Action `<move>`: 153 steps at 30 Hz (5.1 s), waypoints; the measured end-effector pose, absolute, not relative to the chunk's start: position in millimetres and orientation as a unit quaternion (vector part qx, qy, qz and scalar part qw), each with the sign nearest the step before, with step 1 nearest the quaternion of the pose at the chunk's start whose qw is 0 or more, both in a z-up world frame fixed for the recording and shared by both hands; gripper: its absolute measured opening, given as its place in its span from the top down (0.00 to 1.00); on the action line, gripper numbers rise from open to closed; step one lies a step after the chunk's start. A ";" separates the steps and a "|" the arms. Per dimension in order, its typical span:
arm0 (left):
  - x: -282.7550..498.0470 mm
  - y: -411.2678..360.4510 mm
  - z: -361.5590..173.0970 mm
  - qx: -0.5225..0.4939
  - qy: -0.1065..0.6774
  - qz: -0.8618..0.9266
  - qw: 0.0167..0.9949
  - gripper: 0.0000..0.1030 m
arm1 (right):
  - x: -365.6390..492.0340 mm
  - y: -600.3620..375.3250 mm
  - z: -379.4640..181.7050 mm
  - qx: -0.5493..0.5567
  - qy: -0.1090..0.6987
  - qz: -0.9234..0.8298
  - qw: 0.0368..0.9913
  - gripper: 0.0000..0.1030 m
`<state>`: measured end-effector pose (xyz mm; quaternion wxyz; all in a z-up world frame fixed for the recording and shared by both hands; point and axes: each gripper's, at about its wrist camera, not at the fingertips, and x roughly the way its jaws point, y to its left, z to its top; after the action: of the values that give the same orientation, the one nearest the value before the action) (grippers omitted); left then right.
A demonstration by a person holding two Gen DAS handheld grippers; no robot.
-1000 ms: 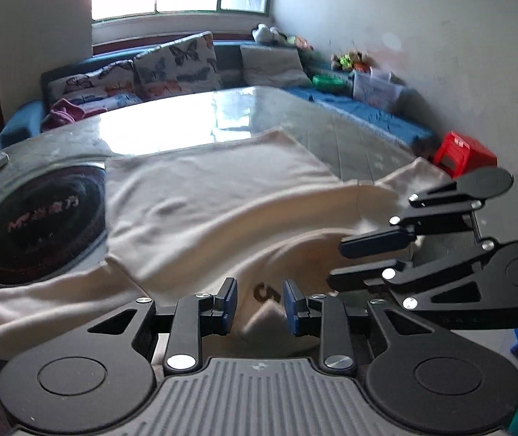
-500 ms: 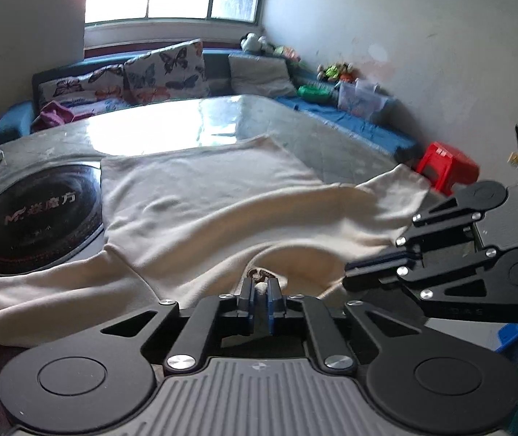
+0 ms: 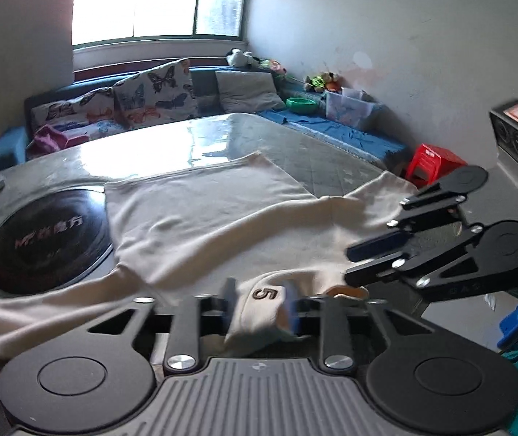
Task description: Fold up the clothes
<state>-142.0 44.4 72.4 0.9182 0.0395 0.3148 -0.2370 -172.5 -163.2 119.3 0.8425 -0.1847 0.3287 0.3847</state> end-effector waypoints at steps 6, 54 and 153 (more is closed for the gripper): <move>-127.6 21.1 48.5 0.083 0.340 -0.243 0.905 0.70 | -166.6 -145.4 97.9 -0.215 0.339 0.388 0.830 0.76; -91.3 23.8 31.1 0.002 0.377 -0.235 0.896 0.62 | -87.7 -191.9 85.1 -0.162 0.345 0.260 0.887 0.81; -82.7 224.0 37.3 -0.113 0.310 0.253 0.909 0.24 | -67.7 -336.8 67.9 -0.072 0.338 0.030 0.938 0.45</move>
<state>-82.7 224.0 37.3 0.9095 -0.1131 0.3103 0.2525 -67.7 -336.8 67.9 0.9379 -0.0717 0.3381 0.0305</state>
